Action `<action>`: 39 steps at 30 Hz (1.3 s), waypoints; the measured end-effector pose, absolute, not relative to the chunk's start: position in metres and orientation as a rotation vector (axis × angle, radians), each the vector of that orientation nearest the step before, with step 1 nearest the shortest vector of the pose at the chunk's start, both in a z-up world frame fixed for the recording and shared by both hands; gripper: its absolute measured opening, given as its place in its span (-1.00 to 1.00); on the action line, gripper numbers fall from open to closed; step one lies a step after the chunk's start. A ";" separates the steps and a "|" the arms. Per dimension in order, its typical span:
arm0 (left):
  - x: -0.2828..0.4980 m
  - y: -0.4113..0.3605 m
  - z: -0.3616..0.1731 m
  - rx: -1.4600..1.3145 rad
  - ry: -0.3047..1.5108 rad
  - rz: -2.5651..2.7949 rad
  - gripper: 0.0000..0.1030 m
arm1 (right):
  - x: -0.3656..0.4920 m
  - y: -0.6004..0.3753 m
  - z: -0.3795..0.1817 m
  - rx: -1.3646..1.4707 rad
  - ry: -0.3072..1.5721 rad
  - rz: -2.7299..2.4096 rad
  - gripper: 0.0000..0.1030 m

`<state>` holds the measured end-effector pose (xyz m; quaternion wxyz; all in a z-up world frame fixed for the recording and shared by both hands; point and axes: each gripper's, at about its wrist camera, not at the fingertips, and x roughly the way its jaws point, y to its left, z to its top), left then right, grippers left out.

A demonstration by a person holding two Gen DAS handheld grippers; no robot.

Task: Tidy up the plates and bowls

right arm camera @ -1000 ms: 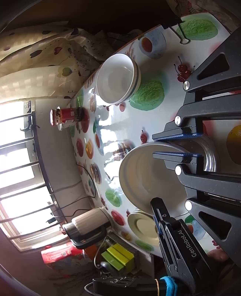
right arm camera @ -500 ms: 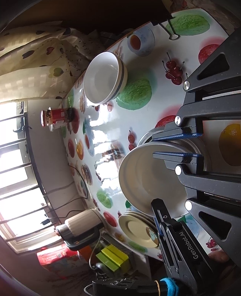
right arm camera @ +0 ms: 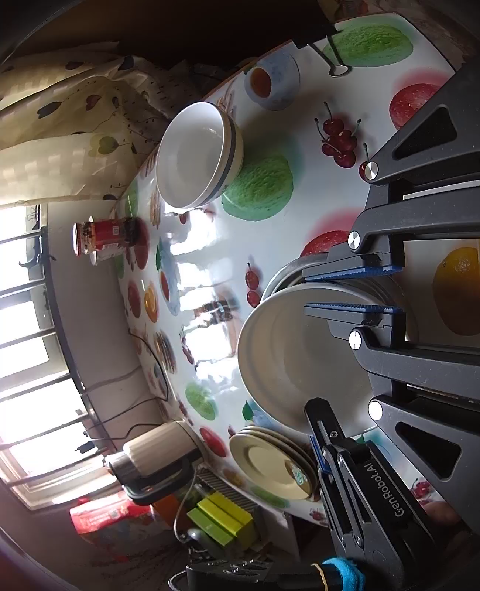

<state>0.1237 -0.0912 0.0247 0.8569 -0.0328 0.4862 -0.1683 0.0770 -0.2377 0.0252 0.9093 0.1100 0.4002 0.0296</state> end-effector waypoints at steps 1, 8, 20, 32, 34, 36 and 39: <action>0.124 -0.091 0.025 -0.068 1.023 -0.354 -0.79 | 0.077 -0.238 0.025 0.228 0.826 0.062 -0.75; 0.125 -0.091 0.023 -0.075 1.025 -0.355 -0.79 | 0.078 -0.239 0.023 0.228 0.828 0.057 -0.75; 0.126 -0.090 0.022 -0.079 1.027 -0.361 -0.79 | 0.078 -0.240 0.023 0.230 0.828 0.058 -0.72; 0.125 -0.091 0.021 -0.070 1.024 -0.360 -0.79 | 0.078 -0.242 0.023 0.233 0.825 0.054 -0.71; 0.125 -0.090 0.021 -0.067 1.022 -0.358 -0.79 | 0.078 -0.241 0.023 0.235 0.824 0.053 -0.71; 0.125 -0.090 0.021 -0.068 1.022 -0.362 -0.78 | 0.078 -0.242 0.023 0.236 0.824 0.054 -0.68; 0.125 -0.091 0.022 -0.064 1.019 -0.361 -0.78 | 0.078 -0.242 0.023 0.235 0.823 0.054 -0.64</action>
